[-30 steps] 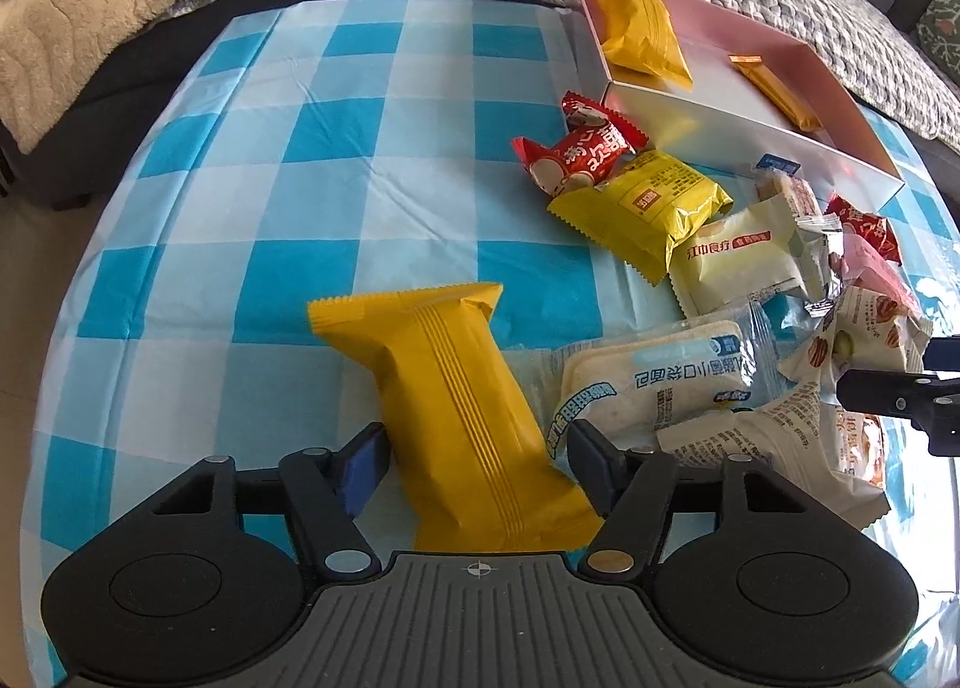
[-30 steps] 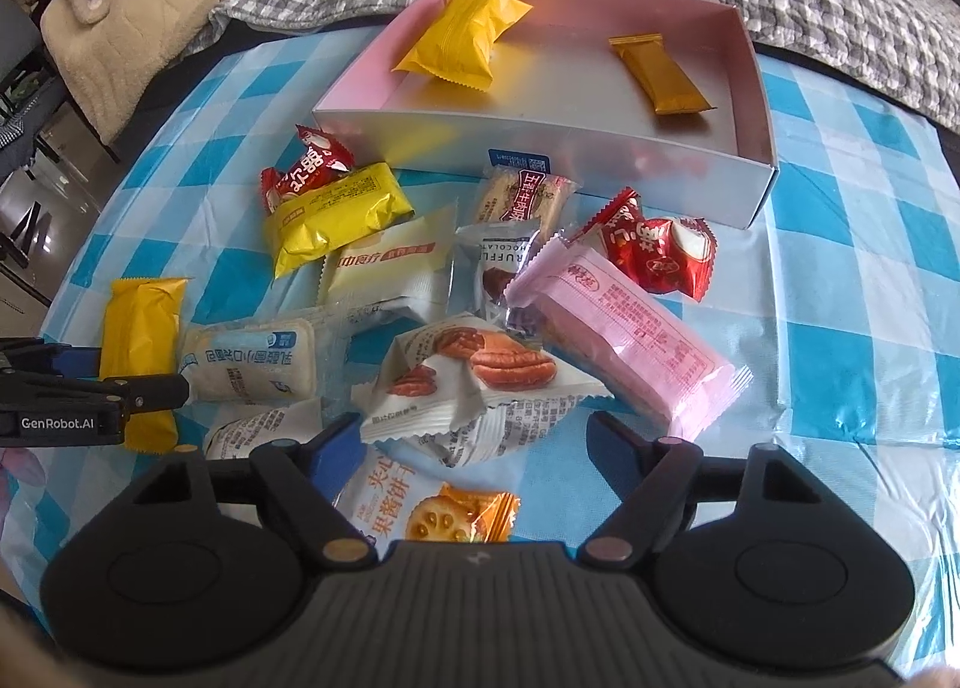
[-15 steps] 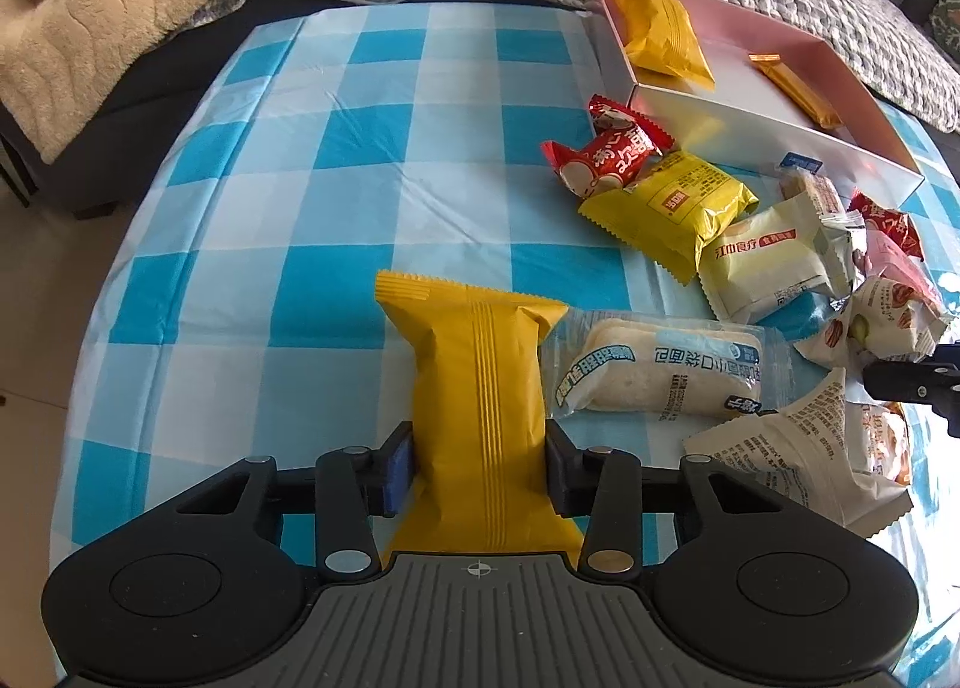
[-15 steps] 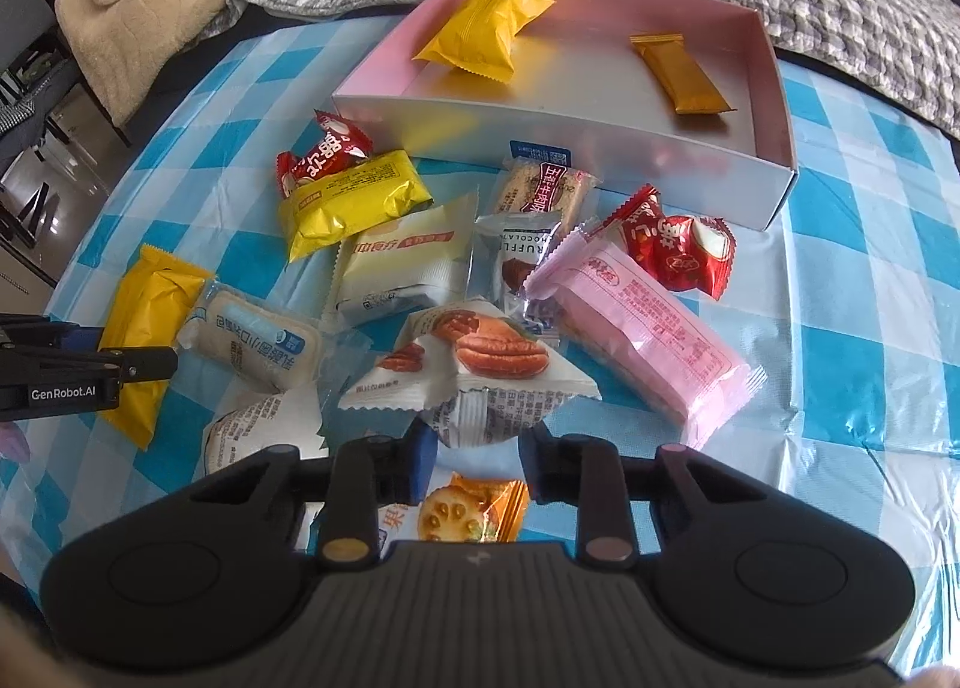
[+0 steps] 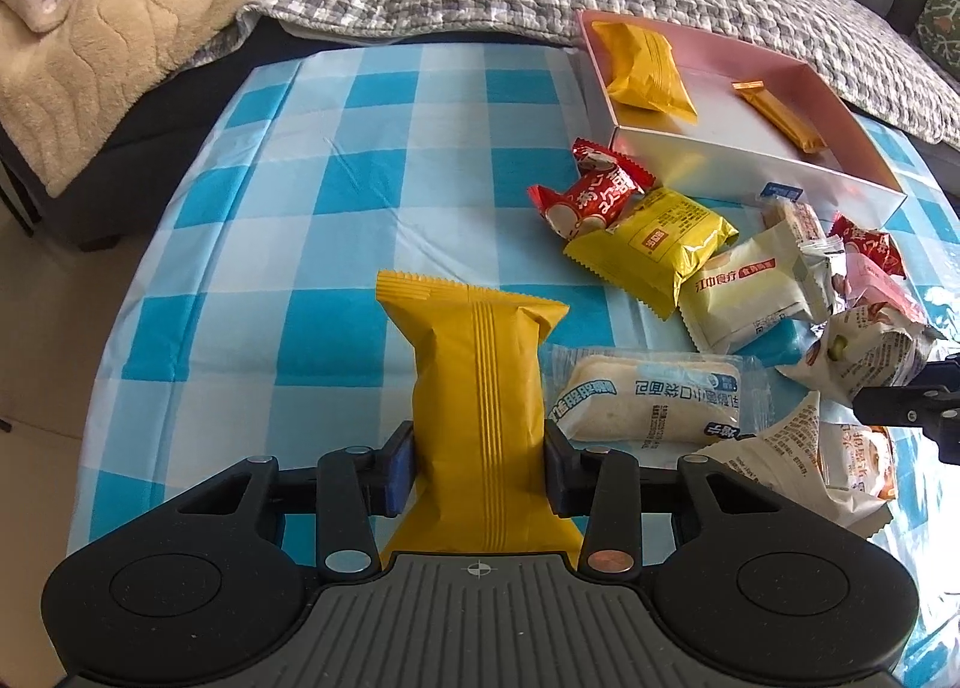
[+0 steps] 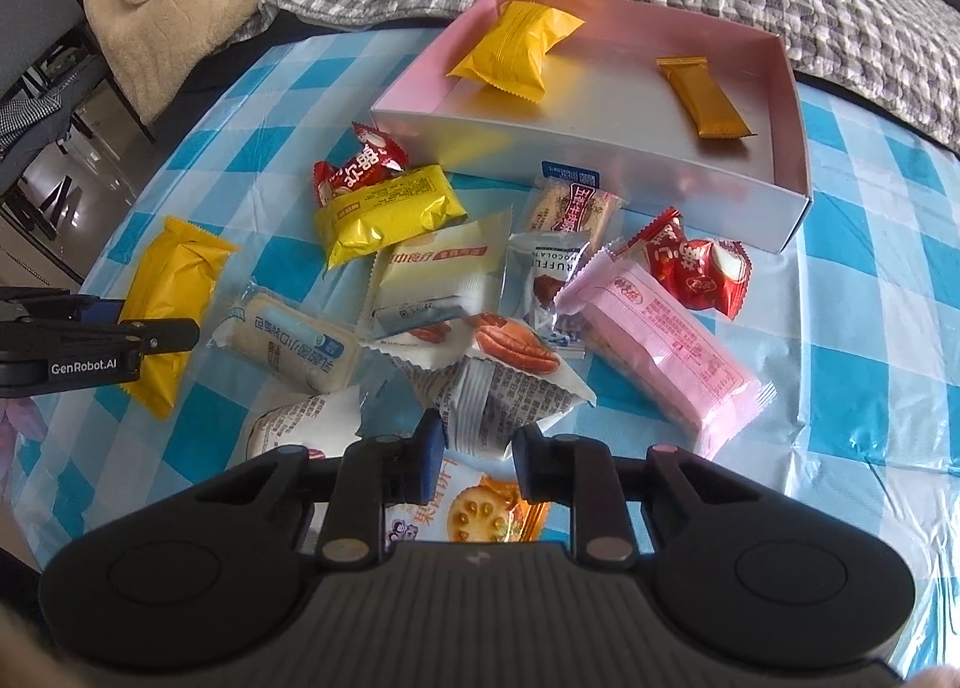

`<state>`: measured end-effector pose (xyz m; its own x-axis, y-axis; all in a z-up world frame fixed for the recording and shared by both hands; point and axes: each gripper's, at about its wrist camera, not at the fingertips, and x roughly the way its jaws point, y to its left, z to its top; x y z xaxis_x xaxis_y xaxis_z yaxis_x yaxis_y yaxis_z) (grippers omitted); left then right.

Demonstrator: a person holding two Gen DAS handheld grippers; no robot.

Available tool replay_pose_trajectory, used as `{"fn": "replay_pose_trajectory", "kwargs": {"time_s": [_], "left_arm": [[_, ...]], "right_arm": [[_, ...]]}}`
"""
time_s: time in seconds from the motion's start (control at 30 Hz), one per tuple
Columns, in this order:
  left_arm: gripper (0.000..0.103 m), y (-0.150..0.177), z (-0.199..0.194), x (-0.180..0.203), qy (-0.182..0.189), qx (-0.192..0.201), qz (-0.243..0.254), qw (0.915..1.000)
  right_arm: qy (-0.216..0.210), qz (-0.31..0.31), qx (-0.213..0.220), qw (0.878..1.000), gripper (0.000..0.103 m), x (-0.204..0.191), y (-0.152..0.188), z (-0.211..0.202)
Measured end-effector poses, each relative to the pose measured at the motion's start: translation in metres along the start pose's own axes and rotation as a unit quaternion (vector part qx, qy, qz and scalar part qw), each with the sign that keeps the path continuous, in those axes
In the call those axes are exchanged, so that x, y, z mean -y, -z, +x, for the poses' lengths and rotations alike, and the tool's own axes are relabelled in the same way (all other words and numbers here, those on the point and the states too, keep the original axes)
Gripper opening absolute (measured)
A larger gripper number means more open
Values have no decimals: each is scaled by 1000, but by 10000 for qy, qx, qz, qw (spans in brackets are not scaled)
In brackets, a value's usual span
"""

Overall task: Organize snacks
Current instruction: 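Grasp another yellow pastry packet with the left tool while the right tool grasps the white pecan-cookie packet, then carry both packets into the pink box and open both tools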

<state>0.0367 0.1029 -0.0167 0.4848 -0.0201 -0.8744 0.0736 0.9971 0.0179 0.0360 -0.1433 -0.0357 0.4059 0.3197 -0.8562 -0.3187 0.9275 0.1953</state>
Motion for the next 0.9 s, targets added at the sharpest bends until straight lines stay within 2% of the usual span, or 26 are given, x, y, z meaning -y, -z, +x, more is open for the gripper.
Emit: {"fn": "replay_pose_trajectory", "kwargs": {"time_s": [0.03,0.1,0.17,0.37,0.5,0.9], "left_arm": [[39,0,0,1,18,-3,6,10000],[39,0,0,2,54,-11,17,10000],[39,0,0,3,100,-6,14,9999],[39,-1,-2,8,171,29,46,9998],[39,-1,-2,10,197,25,78,9998],[39,-3,-7,15,261,110,71,9996]], "right_arm": [[56,31,-7,10000,31,1,1,1],[96,71,8,9999,63,2,2,2],[79,115,83,9999,69,4,1,1],[130,192,139,9996,64,7,-4,3],[82,255,87,9996,49,10,-4,8],[43,128,320,9994,43,6,-7,-4]]}}
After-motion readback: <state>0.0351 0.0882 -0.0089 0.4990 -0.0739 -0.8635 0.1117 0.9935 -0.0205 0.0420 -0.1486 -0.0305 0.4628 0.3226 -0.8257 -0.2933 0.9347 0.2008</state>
